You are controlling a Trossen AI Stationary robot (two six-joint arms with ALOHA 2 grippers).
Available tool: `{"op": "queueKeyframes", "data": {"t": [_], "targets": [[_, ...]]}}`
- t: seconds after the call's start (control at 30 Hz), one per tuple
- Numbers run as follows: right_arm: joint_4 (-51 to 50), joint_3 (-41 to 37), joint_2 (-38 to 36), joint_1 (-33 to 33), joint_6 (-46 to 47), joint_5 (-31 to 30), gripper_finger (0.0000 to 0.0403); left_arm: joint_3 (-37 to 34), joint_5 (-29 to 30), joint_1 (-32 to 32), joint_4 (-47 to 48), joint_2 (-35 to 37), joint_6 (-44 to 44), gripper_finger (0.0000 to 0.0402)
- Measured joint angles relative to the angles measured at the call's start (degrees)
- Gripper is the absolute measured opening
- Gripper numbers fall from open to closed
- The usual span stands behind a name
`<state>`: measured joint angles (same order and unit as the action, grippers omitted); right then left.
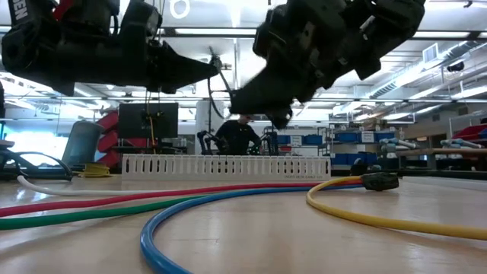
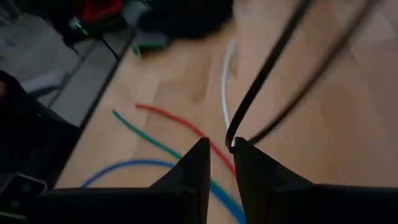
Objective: Ziptie cables
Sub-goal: Insert zip tie on the cable wire
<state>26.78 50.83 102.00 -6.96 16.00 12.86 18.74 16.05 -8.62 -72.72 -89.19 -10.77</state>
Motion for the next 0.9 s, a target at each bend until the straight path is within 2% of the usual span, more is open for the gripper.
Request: {"op": "queueKeyframes", "data": {"t": [0.13,0.33,0.63,0.73,0.9], "targets": [[4.67,-0.01,0.0,0.0,-2.05,0.42,0.0064,0.09,0.73,-0.02,0.27,0.04,1.88,0.0],[5.87,-0.07,0.0,0.37,-3.91,-1.99,0.0077,0.09,1.84,0.0,5.76,-0.09,6.36,0.0],[6.16,-0.07,-0.72,0.95,-6.84,-4.35,0.0092,0.11,1.74,0.0,6.47,-0.44,6.66,0.0],[-0.05,-0.07,-2.67,0.91,-8.42,-10.1,0.0087,0.11,1.78,0.0,8.47,-0.46,7.51,0.0],[-21.84,-0.07,-9.36,-1.62,-7.21,-23.75,0.0067,0.11,1.86,0.0,8.65,-0.46,8.16,0.0]]}}
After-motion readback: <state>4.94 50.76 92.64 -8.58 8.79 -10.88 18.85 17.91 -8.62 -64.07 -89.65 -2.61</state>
